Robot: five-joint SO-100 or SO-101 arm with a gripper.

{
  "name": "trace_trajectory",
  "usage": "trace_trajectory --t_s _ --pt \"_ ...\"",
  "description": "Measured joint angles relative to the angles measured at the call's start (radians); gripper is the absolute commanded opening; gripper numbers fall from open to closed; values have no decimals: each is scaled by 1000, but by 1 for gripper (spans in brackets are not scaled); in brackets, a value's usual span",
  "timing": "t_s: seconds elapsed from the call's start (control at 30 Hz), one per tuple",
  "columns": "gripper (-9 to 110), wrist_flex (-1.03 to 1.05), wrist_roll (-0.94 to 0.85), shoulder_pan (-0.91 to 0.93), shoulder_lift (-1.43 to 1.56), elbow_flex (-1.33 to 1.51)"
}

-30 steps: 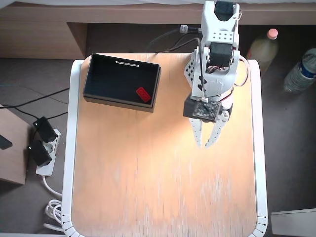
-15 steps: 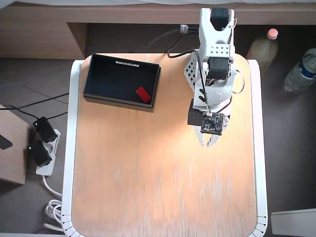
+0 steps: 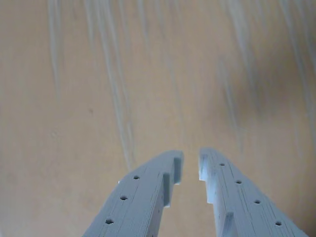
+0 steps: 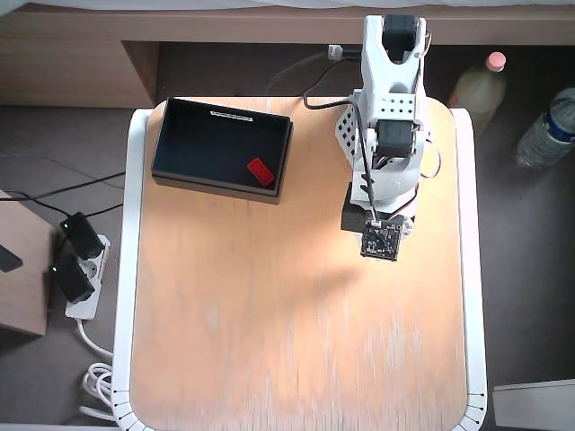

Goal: Grasp a lego block and put it in the bin.

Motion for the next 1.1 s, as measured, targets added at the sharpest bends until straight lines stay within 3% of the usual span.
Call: trace_trajectory --t_s 1.1 --pt "0 71 -51 15 0 2"
